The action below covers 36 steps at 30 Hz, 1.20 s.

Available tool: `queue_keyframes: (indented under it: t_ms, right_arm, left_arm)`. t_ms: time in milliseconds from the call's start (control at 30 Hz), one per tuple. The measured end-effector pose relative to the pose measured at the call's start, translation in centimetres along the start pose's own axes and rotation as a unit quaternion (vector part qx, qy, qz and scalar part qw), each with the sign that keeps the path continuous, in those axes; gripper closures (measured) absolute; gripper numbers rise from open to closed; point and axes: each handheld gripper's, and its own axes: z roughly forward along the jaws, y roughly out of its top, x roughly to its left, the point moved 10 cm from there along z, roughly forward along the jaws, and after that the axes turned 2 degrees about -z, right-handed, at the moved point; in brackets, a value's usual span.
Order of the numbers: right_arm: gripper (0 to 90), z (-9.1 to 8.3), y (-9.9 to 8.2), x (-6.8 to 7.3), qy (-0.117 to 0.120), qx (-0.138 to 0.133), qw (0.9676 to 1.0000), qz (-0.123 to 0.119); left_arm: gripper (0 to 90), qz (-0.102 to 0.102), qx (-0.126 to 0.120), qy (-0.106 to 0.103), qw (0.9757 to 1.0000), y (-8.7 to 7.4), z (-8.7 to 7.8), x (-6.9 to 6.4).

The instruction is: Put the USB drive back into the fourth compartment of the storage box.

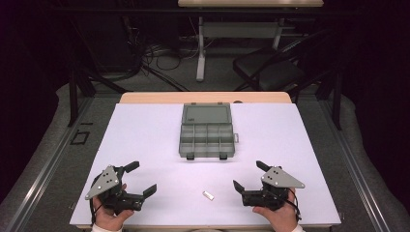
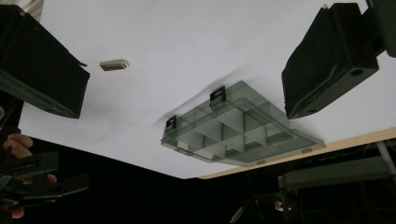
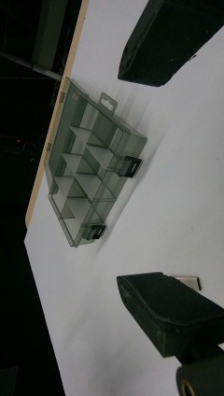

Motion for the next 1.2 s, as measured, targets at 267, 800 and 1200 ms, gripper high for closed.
queue_keyframes:
  t_ms: [267, 800, 1200]
  right_arm:
    - [5.7, 0.0, -0.1, 0.0, 0.000, 0.003, 1.0000, -0.001]
    - [14.5, 0.8, -0.3, 1.1, 0.025, 0.049, 0.9984, -0.010]
    - [14.8, 1.8, 0.5, 1.3, 0.037, 0.078, 0.9962, -0.012]
  left_arm:
    - [0.6, 0.003, 0.005, -0.003, 1.0000, -0.1, 0.2, -0.4]
    - [0.6, -0.006, 0.011, 0.007, 0.9999, -0.3, 0.3, -0.1]
    - [0.7, -0.005, 0.000, 0.019, 0.9998, -0.3, 0.3, 0.3]
